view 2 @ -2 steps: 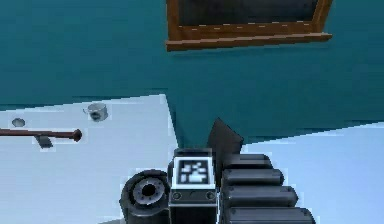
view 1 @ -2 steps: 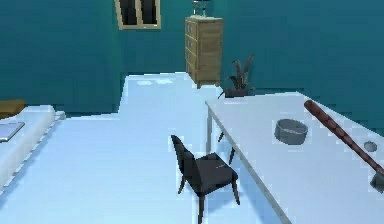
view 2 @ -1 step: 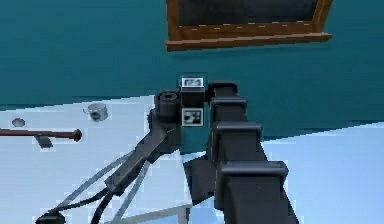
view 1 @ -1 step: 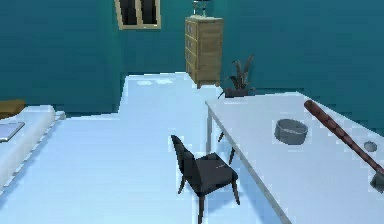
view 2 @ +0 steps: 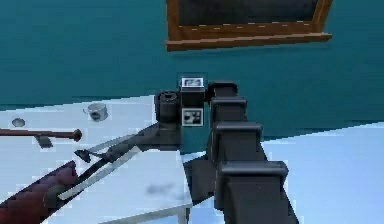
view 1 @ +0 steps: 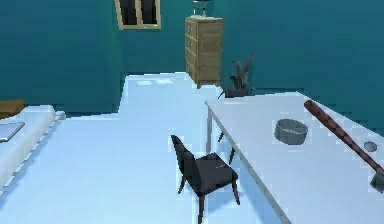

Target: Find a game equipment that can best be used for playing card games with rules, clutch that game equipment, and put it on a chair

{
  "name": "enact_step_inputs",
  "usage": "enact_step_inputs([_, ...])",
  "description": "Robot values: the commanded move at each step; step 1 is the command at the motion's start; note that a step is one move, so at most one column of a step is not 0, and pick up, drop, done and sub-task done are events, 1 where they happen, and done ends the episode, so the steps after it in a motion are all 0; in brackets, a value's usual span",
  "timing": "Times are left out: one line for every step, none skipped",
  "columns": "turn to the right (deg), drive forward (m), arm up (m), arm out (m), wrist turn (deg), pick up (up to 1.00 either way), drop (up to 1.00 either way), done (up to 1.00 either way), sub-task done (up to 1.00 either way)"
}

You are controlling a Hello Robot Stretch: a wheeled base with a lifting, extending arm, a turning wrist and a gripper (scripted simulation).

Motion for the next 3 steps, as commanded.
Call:
enact_step_inputs([0.0,0.00,-0.46,0.00,0.0,0.00,0.00,0.00,0.00])
enact_step_inputs([0.0,0.00,-0.32,0.00,0.0,0.00,0.00,0.00,0.00])
enact_step_inputs([0.0,0.00,0.00,0.00,0.0,0.00,1.00,0.00,0.00])
